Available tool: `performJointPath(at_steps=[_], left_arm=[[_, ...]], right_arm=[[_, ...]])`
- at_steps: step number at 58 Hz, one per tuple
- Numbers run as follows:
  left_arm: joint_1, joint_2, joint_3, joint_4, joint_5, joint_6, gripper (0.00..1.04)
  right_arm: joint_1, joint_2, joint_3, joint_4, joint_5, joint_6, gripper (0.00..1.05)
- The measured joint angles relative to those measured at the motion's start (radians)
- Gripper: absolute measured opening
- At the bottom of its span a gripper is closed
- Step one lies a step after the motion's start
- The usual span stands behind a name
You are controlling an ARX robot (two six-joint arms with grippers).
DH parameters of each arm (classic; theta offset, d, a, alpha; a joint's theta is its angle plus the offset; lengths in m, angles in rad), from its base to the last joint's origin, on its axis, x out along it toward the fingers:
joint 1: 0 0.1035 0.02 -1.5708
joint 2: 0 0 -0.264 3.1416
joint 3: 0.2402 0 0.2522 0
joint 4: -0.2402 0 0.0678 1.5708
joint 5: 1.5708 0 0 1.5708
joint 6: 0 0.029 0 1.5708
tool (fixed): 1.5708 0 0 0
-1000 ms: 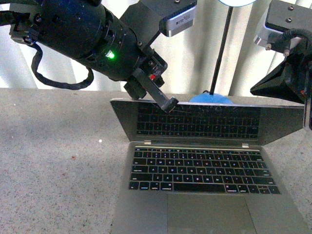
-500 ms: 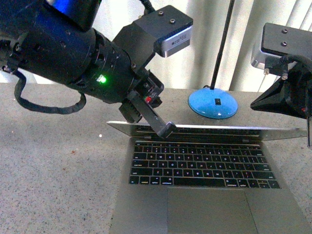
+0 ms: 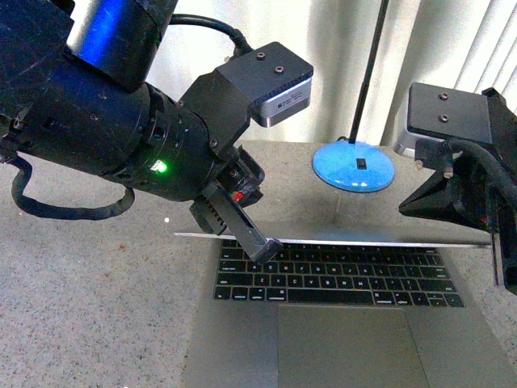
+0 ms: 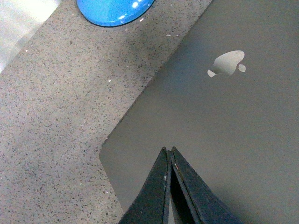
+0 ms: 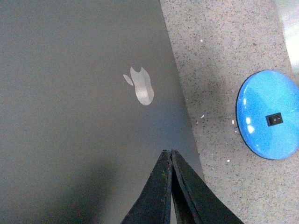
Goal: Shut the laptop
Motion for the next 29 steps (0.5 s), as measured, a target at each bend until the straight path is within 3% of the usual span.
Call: performJointPath(at_steps=[29], left_arm=[[-0.023,0.000,-0.039,0.031,0.017,-0.008,0.04]], right_arm=[[0.001,0.017,-0.037,0.011,0.004,-0.005,0.03]])
